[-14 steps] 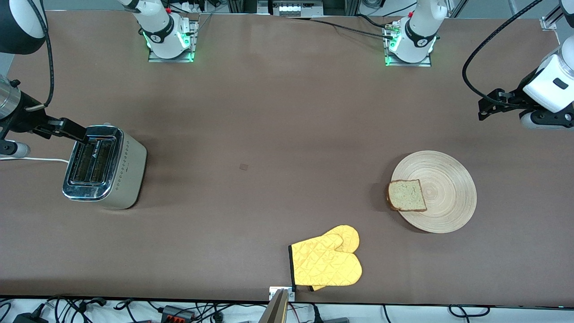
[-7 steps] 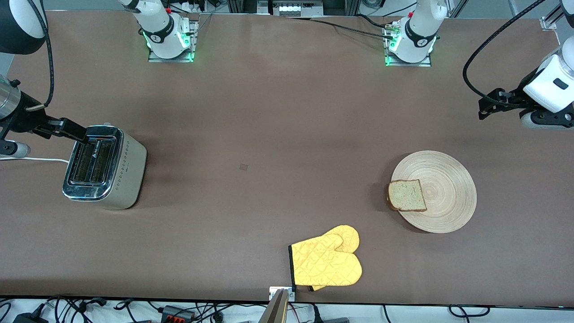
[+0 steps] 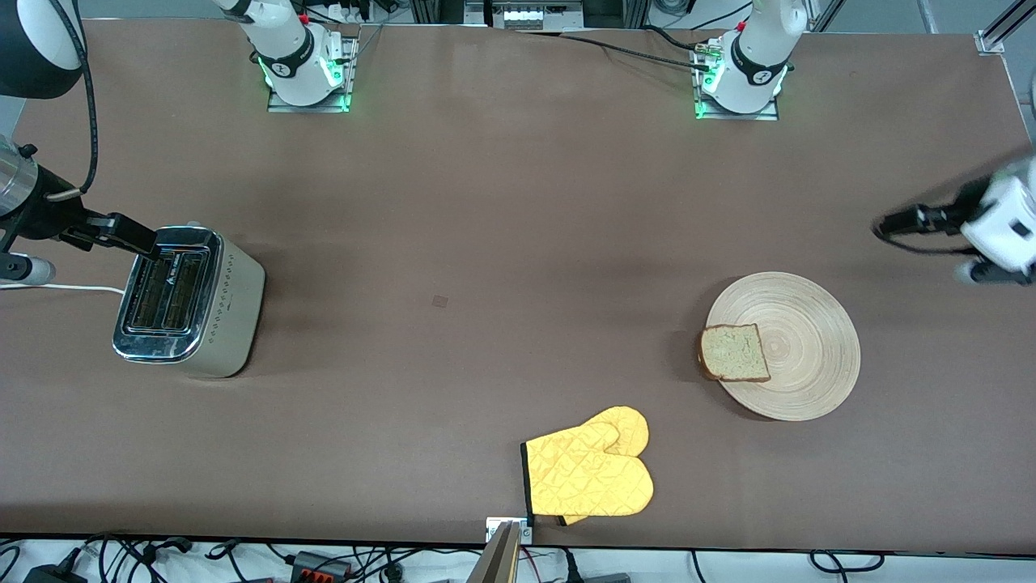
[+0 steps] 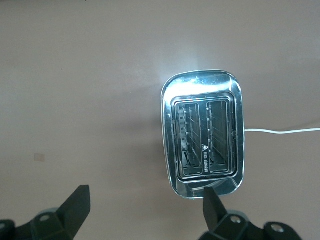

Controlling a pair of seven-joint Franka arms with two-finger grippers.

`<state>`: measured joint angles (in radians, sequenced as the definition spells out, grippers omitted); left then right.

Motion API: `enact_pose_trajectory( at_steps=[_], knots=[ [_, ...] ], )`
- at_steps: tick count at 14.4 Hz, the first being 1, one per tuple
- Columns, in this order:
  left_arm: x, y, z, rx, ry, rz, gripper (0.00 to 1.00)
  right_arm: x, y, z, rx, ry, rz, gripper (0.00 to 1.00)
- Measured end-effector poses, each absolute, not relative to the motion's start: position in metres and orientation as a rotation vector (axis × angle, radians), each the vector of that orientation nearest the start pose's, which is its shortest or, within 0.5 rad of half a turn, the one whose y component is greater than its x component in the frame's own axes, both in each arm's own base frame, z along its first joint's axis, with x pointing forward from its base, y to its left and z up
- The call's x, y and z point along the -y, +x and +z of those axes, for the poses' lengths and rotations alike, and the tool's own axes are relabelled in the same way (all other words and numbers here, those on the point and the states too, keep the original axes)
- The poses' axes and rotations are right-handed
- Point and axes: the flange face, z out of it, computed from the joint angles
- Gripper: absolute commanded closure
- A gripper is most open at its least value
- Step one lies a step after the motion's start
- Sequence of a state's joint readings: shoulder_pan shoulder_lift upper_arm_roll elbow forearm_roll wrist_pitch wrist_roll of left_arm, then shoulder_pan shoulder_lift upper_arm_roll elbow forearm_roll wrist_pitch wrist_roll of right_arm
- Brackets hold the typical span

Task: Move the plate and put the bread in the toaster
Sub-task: 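Lower the left gripper to the wooden plate's rim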

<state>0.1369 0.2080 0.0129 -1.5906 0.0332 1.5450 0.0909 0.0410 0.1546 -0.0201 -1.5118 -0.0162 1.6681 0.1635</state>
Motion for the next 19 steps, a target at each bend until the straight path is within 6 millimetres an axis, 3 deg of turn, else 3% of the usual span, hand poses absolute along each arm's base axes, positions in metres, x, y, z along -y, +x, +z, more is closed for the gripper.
enact_pose_trajectory(
  at_steps=[4,6,8,11,14,15,16,18,19],
  knots=[
    [-0.197,0.611,0.420,0.280,-3.362,0.464,0.00,-0.012,0.609,0.570,-0.223,-3.153,-0.004,0.00],
    [-0.229,0.618,0.376,0.320,-3.474,0.426,0.00,-0.012,0.609,0.570,-0.222,-3.153,-0.002,0.00],
    [-0.244,0.630,0.322,0.273,-3.607,0.309,0.00,-0.012,0.609,0.569,-0.222,-3.152,-0.001,0.00],
    [-0.252,0.634,0.244,0.193,-3.802,0.173,0.00,-0.013,0.609,0.569,-0.223,-3.140,0.002,0.00],
    [-0.257,0.635,0.188,0.154,-3.904,-0.011,0.03,-0.013,0.609,0.569,-0.224,-3.139,0.002,0.00],
    [-0.258,0.636,0.175,0.124,-3.922,-0.085,0.07,-0.013,0.609,0.569,-0.224,-3.139,0.002,0.00],
    [-0.259,0.636,0.165,0.095,-3.937,-0.133,0.22,-0.013,0.609,0.569,-0.224,-3.139,0.002,0.00],
    [-0.262,0.632,0.150,0.099,-3.958,-0.168,0.67,-0.013,0.609,0.569,-0.224,-3.139,0.002,0.00],
    [-0.264,0.630,0.144,0.113,-3.963,-0.166,0.79,-0.013,0.609,0.569,-0.224,-3.139,0.002,0.00]
  ],
)
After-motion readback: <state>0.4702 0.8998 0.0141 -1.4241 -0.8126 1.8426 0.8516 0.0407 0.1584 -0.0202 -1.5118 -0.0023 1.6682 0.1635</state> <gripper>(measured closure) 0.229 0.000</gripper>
